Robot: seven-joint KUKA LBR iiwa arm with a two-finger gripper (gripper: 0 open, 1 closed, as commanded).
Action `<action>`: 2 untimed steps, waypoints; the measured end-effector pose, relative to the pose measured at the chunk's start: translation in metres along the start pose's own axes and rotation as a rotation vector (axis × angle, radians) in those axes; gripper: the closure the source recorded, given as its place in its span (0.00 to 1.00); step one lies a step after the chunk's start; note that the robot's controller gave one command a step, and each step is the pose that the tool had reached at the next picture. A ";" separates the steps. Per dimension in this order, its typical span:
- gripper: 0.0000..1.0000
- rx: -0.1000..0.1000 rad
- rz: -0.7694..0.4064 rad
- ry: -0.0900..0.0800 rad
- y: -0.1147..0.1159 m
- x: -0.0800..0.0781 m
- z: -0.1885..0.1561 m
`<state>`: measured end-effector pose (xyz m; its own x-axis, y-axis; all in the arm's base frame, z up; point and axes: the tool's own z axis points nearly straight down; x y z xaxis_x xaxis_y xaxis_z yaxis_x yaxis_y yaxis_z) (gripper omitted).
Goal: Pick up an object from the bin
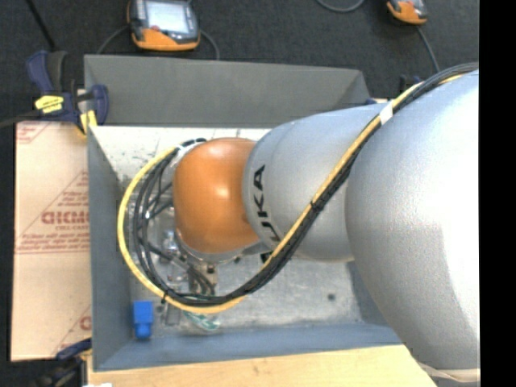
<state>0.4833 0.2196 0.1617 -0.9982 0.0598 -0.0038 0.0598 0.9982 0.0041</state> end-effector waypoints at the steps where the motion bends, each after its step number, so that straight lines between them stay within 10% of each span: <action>1: 0.00 0.007 -0.052 0.006 0.009 -0.006 0.096; 2: 0.00 0.003 -0.433 0.002 0.017 -0.021 0.092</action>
Offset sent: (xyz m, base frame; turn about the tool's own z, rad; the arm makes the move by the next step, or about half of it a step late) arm 0.0069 0.0102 -0.0917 -0.0533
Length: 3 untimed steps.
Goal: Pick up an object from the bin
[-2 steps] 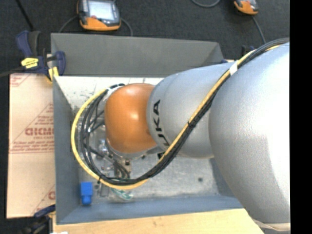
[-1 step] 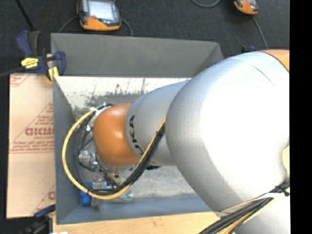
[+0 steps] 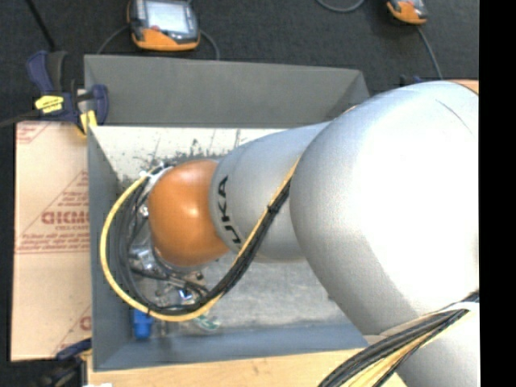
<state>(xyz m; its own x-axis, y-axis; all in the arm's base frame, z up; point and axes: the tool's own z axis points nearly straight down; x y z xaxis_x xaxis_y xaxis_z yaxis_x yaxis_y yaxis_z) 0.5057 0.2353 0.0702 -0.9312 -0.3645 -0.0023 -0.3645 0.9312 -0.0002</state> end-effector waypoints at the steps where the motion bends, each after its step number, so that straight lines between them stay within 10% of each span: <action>1: 0.00 0.000 0.052 -0.013 0.010 0.021 -0.006; 2: 1.00 0.001 0.055 0.001 0.009 0.025 -0.004; 3: 1.00 0.000 0.038 -0.009 0.012 0.029 -0.156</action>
Offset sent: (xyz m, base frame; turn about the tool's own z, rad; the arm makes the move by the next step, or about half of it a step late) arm -0.0278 0.0021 0.0031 0.0518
